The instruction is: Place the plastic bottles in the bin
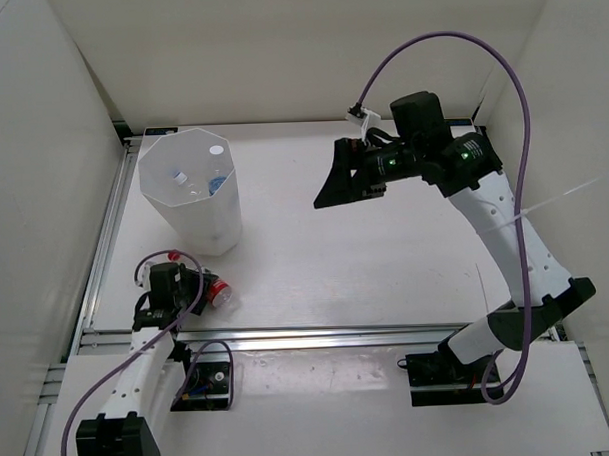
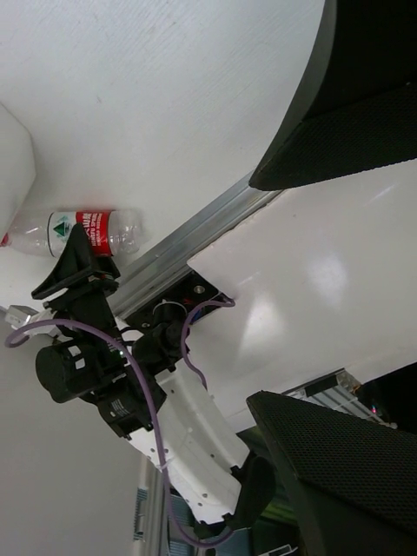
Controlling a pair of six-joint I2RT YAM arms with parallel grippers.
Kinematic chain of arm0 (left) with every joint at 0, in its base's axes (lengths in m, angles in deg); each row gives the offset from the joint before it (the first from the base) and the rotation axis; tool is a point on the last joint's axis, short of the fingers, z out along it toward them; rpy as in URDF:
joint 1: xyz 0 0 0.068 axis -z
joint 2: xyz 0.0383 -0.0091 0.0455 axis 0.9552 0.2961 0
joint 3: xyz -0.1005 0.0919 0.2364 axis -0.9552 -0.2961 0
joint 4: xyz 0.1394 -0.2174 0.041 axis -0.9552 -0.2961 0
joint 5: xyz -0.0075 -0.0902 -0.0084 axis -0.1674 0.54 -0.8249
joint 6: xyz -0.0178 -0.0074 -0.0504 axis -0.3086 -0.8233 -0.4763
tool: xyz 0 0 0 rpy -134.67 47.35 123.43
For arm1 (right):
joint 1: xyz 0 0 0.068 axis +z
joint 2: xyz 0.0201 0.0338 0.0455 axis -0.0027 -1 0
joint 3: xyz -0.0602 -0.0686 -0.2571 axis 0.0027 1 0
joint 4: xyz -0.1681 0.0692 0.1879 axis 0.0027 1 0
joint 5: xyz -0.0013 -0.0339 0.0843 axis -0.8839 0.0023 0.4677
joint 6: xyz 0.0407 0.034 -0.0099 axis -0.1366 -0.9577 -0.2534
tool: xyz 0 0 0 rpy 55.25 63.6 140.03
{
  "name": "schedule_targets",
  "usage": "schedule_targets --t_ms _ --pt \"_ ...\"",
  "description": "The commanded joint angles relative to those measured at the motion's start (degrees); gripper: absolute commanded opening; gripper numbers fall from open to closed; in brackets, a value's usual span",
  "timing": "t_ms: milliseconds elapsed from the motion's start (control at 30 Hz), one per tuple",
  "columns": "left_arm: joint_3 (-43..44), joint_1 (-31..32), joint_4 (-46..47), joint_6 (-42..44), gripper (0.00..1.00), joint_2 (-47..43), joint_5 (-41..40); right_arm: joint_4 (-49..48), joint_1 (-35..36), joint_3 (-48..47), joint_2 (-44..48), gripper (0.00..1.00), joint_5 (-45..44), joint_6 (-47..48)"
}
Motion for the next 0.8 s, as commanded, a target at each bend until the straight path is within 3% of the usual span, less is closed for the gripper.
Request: schedule_targets --t_ms 0,100,133,233,267,367,400,500,667,767 --pt "1.54 -0.50 1.02 2.03 0.53 -1.46 2.85 1.24 -0.19 -2.05 -1.46 1.00 1.89 1.37" --pt "8.56 -0.50 -5.89 0.90 0.53 -4.28 3.47 0.71 -0.19 -2.05 -1.99 1.00 1.90 1.37" --pt "11.10 -0.50 -14.89 -1.28 0.55 -6.11 2.17 0.19 -0.19 -2.05 -2.00 1.00 1.90 1.37" --pt "23.49 -0.50 -29.96 -6.03 0.56 -9.46 -2.67 -1.13 -0.19 -1.52 -2.00 1.00 2.42 0.75" --pt "31.27 -0.50 -37.75 -6.05 0.56 -9.99 -4.51 -1.92 -0.19 -0.91 -2.52 1.00 2.42 0.23" --pt "43.95 -0.50 -45.54 -6.75 0.58 -9.48 -9.42 -3.59 -0.19 0.41 -2.52 1.00 2.42 -0.30" --pt "52.00 -0.50 -46.35 -5.10 0.58 -8.69 -10.75 -3.60 -0.19 1.28 -2.52 1.00 3.03 -0.30" --pt "62.77 -0.50 -40.67 6.04 0.59 -3.42 -14.11 -5.09 -0.19 2.08 -3.13 1.00 4.18 -0.92" --pt "69.30 -0.50 -20.82 24.06 0.63 9.82 -15.95 -5.62 -0.19 0.59 -5.24 1.00 5.41 -1.45" --pt "75.45 -0.50 -19.64 29.96 0.66 20.10 -15.25 -5.10 -0.19 -3.27 -7.53 1.00 6.03 -1.45"
